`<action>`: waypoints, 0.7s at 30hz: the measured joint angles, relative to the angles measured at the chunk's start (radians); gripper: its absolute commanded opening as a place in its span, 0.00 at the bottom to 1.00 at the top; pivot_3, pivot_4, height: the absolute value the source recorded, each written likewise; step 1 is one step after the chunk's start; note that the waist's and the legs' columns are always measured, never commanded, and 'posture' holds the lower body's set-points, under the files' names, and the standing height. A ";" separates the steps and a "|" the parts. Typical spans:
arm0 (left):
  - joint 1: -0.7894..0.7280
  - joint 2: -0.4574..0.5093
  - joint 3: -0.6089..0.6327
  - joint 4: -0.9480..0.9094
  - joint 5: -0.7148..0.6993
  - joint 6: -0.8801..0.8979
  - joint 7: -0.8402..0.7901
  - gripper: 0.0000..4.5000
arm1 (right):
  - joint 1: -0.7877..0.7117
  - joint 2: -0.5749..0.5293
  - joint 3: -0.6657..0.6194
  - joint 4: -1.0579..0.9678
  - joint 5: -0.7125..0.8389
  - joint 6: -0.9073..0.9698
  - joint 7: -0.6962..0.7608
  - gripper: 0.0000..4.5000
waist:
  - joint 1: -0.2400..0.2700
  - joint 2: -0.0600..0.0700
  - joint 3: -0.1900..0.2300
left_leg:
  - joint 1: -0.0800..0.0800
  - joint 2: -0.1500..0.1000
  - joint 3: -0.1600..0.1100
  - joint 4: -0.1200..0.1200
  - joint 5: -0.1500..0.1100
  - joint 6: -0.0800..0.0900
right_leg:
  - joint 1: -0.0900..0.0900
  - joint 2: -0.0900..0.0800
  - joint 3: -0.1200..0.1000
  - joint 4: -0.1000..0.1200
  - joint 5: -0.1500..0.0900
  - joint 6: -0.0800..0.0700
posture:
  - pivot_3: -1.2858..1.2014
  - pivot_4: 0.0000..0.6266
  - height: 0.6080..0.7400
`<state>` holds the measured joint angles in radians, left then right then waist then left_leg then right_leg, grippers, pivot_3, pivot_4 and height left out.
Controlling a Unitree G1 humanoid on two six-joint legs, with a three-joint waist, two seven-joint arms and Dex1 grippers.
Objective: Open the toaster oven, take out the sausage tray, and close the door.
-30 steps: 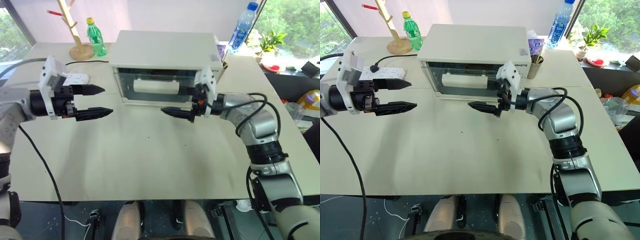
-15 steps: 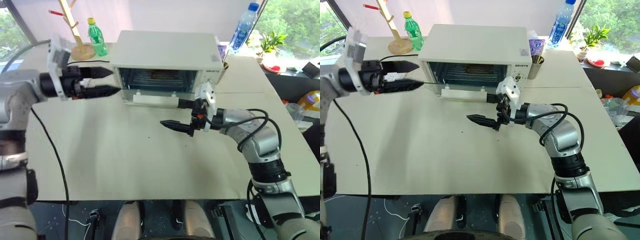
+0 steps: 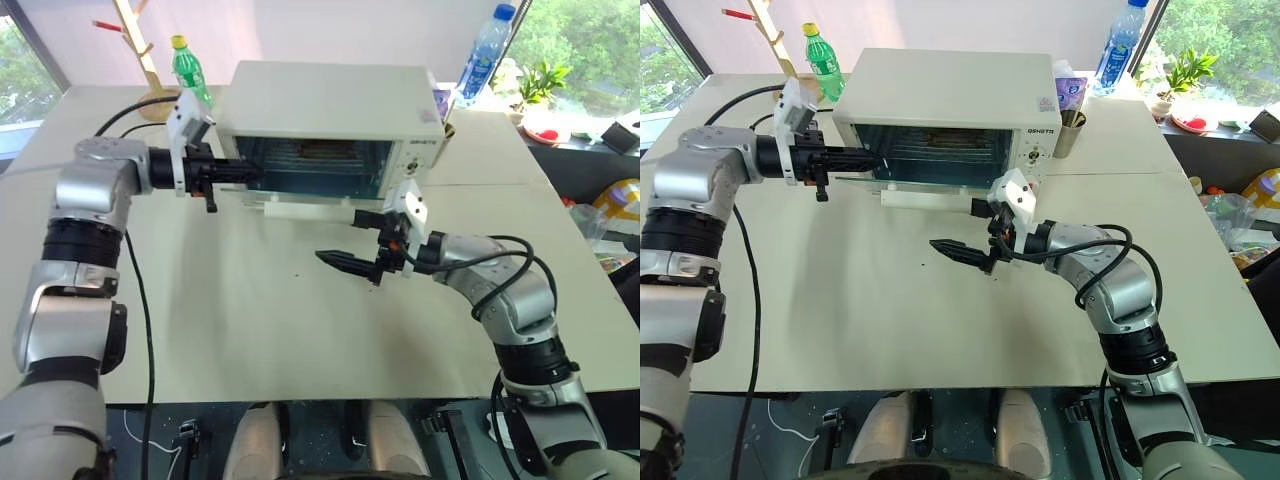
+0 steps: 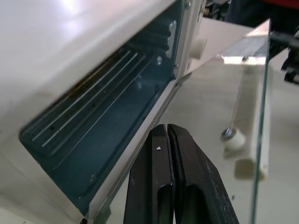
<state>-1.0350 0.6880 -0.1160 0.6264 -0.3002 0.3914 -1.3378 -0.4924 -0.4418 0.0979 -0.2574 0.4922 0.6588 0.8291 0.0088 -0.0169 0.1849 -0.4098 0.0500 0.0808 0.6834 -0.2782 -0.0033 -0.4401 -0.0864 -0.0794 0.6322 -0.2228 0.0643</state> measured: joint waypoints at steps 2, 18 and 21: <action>0.000 -0.005 -0.008 0.012 0.016 -0.017 -0.013 0.01 | 0.010 -0.008 -0.003 -0.018 0.002 0.012 -0.010 1.00 | 0.001 0.000 0.000 | 0.000 0.000 0.000 0.000 0.000 0.000 | 0.000 0.000 0.000 0.000 0.000 0.000 | 0.52 0.24 0.87; 0.025 -0.040 -0.003 0.015 0.032 -0.023 -0.039 0.01 | 0.301 -0.322 -0.265 -0.240 0.142 0.170 0.009 1.00 | 0.002 -0.001 0.000 | 0.000 0.000 -0.001 0.001 0.000 0.000 | 0.001 0.000 0.000 0.000 0.000 0.000 | 0.52 0.24 0.87; 0.060 -0.040 0.006 -0.016 0.031 -0.023 -0.038 0.01 | 0.323 -0.394 -0.374 -0.291 0.239 0.223 0.045 1.00 | 0.002 -0.001 0.000 | 0.000 0.000 -0.001 0.001 0.000 0.000 | 0.001 -0.001 0.000 0.000 0.000 0.000 | 0.52 0.24 0.87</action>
<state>-0.9749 0.6479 -0.1105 0.6101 -0.2689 0.3680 -1.3754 -0.1691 -0.8357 -0.2763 -0.5481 0.7315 0.8817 0.8744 0.0111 -0.0178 0.1848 -0.4098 0.0498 0.0795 0.6844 -0.2783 -0.0031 -0.4394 -0.0869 -0.0795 0.6321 -0.2227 0.0646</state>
